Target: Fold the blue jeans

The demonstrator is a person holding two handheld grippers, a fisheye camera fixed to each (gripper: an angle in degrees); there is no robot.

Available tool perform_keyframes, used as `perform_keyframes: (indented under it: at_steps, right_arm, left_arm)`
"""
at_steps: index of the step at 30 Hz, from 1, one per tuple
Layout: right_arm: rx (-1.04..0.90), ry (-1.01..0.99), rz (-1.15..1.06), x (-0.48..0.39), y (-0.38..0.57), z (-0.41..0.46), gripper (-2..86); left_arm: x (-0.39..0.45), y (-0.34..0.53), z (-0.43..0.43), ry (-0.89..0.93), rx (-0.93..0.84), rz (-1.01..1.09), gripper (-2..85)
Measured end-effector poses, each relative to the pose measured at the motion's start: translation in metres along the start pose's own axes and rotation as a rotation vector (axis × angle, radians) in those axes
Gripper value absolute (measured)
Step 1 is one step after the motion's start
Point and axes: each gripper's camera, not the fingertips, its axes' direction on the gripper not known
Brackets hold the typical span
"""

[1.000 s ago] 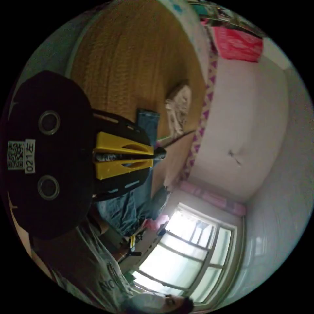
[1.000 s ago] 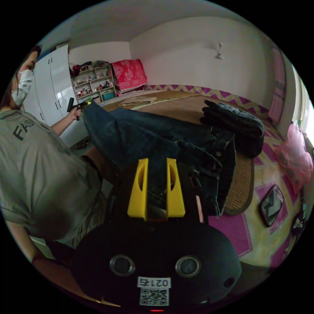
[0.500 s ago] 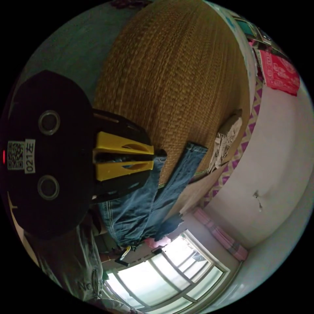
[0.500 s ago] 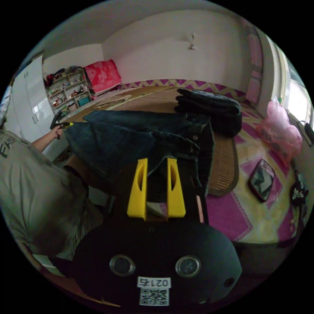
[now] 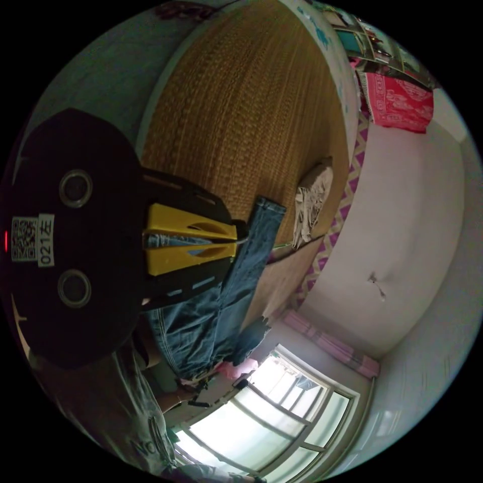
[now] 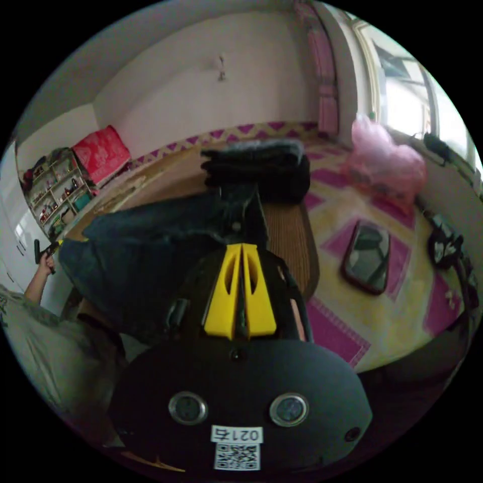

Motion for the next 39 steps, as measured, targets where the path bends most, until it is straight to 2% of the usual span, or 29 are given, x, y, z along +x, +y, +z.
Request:
perform_keyframes:
  at_steps: [2, 4, 6, 9, 11, 13, 16, 20, 25, 29, 39]
  right_arm:
    - [-0.008, 0.017, 0.013, 0.003, -0.019, 0.014, -0.2]
    - [-0.223, 0.076, -0.008, 0.009, -0.039, 0.063, -0.4]
    - [-0.334, 0.155, -0.056, 0.009, -0.041, 0.088, -0.5]
    - [-0.323, 0.297, -0.047, 0.002, -0.040, 0.074, -0.2]
    - [-0.244, 0.369, -0.033, -0.007, -0.030, 0.052, 0.2]
    - [-0.205, 0.324, 0.027, -0.013, -0.009, 0.021, 1.9]
    - [-0.171, 0.217, 0.151, -0.008, 0.025, -0.012, 6.5]
    - [-0.115, 0.092, 0.356, 0.007, 0.070, -0.037, 8.8]
    - [-0.073, -0.079, 0.557, 0.029, 0.109, -0.032, 10.0]
    - [-0.057, -0.110, 0.590, 0.034, 0.111, -0.026, 10.4]
    - [-0.031, -0.132, 0.654, 0.049, 0.115, -0.025, 10.4]
  left_arm:
    - [0.006, 0.001, 0.000, 0.002, 0.012, 0.003, -1.0]
    - [0.013, 0.002, 0.003, -0.013, -0.005, 0.016, -0.9]
    - [0.018, 0.006, 0.003, -0.044, -0.017, 0.022, -0.8]
    - [0.024, 0.018, -0.009, -0.107, 0.005, 0.006, -0.1]
    - [0.029, 0.029, -0.019, -0.139, 0.026, -0.016, 2.1]
    - [0.037, 0.042, -0.023, -0.170, -0.024, -0.028, 7.8]
    - [0.049, 0.064, -0.021, -0.167, -0.057, -0.053, 11.5]
    - [0.048, 0.094, -0.019, -0.114, -0.005, -0.185, 11.5]
    - [0.024, 0.131, -0.008, -0.008, 0.050, -0.448, 10.0]
    - [0.021, 0.134, -0.004, -0.032, 0.043, -0.480, 10.4]
    - [-0.011, 0.151, 0.008, 0.013, 0.052, -0.710, 12.2]
